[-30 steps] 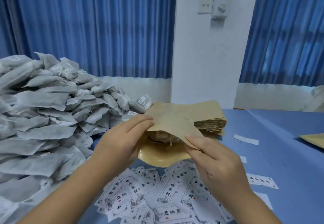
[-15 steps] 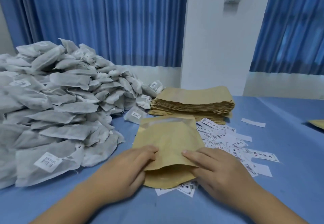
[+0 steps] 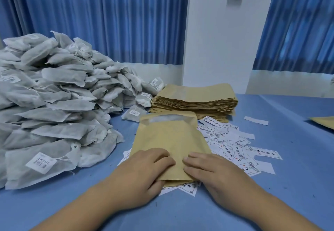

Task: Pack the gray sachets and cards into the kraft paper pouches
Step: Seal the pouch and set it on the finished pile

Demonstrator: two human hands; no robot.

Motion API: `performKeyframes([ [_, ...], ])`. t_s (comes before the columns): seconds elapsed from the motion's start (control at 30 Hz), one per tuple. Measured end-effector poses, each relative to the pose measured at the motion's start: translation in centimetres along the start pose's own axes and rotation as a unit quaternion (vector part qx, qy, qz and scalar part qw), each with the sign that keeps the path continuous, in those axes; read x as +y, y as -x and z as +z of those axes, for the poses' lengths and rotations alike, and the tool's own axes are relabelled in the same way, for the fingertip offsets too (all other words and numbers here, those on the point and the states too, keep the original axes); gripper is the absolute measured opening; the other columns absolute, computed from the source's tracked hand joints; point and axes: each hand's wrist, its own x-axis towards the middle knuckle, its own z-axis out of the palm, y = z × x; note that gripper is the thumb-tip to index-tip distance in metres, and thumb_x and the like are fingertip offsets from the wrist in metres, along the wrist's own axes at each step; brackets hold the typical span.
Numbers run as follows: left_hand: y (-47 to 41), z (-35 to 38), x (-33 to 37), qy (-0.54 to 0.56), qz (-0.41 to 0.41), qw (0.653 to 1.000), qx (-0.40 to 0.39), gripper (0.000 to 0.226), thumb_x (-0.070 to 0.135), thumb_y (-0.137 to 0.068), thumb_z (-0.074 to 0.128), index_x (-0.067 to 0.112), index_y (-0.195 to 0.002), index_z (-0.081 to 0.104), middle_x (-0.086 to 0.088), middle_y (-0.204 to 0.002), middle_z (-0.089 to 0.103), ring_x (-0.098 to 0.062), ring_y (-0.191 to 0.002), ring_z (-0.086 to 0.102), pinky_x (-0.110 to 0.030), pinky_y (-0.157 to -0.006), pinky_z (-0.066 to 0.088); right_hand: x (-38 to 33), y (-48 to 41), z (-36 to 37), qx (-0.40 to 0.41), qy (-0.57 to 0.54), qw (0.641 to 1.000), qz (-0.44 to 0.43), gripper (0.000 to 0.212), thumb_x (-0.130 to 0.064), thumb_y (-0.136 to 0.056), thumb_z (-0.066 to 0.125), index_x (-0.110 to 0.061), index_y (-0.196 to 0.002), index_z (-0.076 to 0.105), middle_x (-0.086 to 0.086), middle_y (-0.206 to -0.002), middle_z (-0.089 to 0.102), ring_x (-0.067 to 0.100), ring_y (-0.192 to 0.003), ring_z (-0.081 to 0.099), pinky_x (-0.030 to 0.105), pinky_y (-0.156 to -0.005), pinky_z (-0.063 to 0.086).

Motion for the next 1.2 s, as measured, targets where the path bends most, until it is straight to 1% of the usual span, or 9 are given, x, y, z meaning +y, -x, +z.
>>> performKeyframes([
  [0.07, 0.3, 0.1, -0.1, -0.004, 0.001, 1.0, -0.017, 0.042, 0.041, -0.093, 0.042, 0.033, -0.134, 0.049, 0.015, -0.15, 0.037, -0.007, -0.138, 0.035, -0.017, -0.108, 0.03, 0.2, 0.2, -0.1, -0.018, -0.013, 1.0, 0.01, 0.037, 0.0, -0.072, 0.075, -0.014, -0.107, 0.075, 0.001, -0.12, 0.068, 0.021, -0.109, 0.066, 0.036, -0.081, 0.057],
  [0.17, 0.4, 1.1, -0.9, 0.063, -0.012, 0.995, -0.082, 0.046, 0.05, -0.101, 0.031, 0.041, -0.146, 0.028, 0.031, -0.155, -0.004, 0.006, -0.143, -0.015, -0.009, -0.112, -0.004, 0.1, 0.3, -0.5, -0.068, -0.041, 0.997, 0.023, 0.049, 0.0, -0.056, 0.088, -0.019, -0.1, 0.077, -0.006, -0.111, 0.071, 0.014, -0.103, 0.068, 0.027, -0.076, 0.058],
  [0.4, 0.2, 1.8, -0.3, 0.098, -0.025, 0.982, -0.162, 0.059, 0.071, -0.087, 0.012, 0.06, -0.143, -0.002, 0.033, -0.151, -0.02, 0.001, -0.138, -0.033, -0.013, -0.108, -0.021, -0.4, 0.4, -0.5, -0.089, -0.074, 0.991, 0.071, 0.052, 0.004, -0.057, 0.077, -0.023, -0.101, 0.076, -0.012, -0.108, 0.072, 0.007, -0.104, 0.066, 0.024, -0.076, 0.057],
  [0.53, -0.2, 2.3, 0.0, 0.092, -0.04, 0.984, -0.149, 0.068, 0.073, -0.081, 0.005, 0.057, -0.146, 0.003, 0.029, -0.154, -0.016, -0.004, -0.141, -0.029, -0.015, -0.108, -0.022, -0.7, 0.0, -0.6, -0.105, -0.076, 0.987, 0.09, 0.045, 0.002, -0.059, 0.07, -0.024, -0.095, 0.075, -0.012, -0.102, 0.072, 0.008, -0.102, 0.067, 0.023, -0.068, 0.058],
  [0.67, -0.1, 2.4, -0.7, 0.125, -0.03, 0.981, -0.143, 0.068, 0.071, -0.084, 0.01, 0.05, -0.149, 0.011, 0.033, -0.153, -0.008, 0.004, -0.14, -0.026, -0.006, -0.104, -0.02, -0.8, 0.2, -0.4, -0.169, -0.066, 0.972, 0.15, 0.032, -0.018, -0.093, 0.041, -0.029, -0.116, 0.062, -0.01, -0.111, 0.061, 0.016, -0.103, 0.06, 0.033, -0.075, 0.051],
  [0.9, 0.3, 1.6, -1.3, 0.16, -0.022, 0.986, -0.03, 0.043, 0.056, -0.097, 0.035, 0.038, -0.129, 0.056, 0.034, -0.135, 0.047, 0.016, -0.134, 0.023, 0.001, -0.106, 0.01, -0.9, -0.3, -0.3, -0.109, -0.111, 0.96, 0.231, 0.027, -0.024, -0.095, 0.043, -0.03, -0.109, 0.066, -0.01, -0.099, 0.065, 0.017, -0.089, 0.06, 0.031, -0.076, 0.047],
  [0.97, 0.5, 1.1, -1.1, 0.121, -0.033, 0.992, 0.017, 0.047, 0.06, -0.091, 0.03, 0.035, -0.117, 0.06, 0.019, -0.117, 0.061, 0.004, -0.117, 0.047, -0.008, -0.099, 0.029, -0.8, -0.4, -0.5, -0.071, -0.142, 0.95, 0.268, 0.022, -0.019, -0.094, 0.051, -0.025, -0.104, 0.07, -0.006, -0.095, 0.069, 0.018, -0.086, 0.062, 0.032, -0.077, 0.049],
  [1.13, 1.5, -0.1, -2.0, 0.068, -0.053, 0.99, 0.115, 0.012, 0.023, -0.084, 0.068, 0.026, -0.096, 0.068, 0.015, -0.09, 0.061, -0.007, -0.082, 0.06, -0.021, -0.071, 0.046, -0.1, -0.4, -0.6, -0.009, -0.15, 0.932, 0.33, 0.013, -0.015, -0.091, 0.061, -0.022, -0.093, 0.071, -0.016, -0.079, 0.065, 0.003, -0.076, 0.056, 0.017, -0.071, 0.043],
  [1.2, 1.7, -0.4, -2.4, 0.05, -0.074, 0.985, 0.149, 0.007, 0.023, -0.085, 0.062, 0.021, -0.088, 0.068, 0.011, -0.084, 0.061, -0.014, -0.074, 0.062, -0.031, -0.06, 0.051, 0.1, -0.3, -0.8, 0.018, -0.144, 0.93, 0.338, 0.01, -0.013, -0.089, 0.065, -0.02, -0.09, 0.072, -0.017, -0.08, 0.067, 0.002, -0.08, 0.056, 0.011, -0.071, 0.04],
])
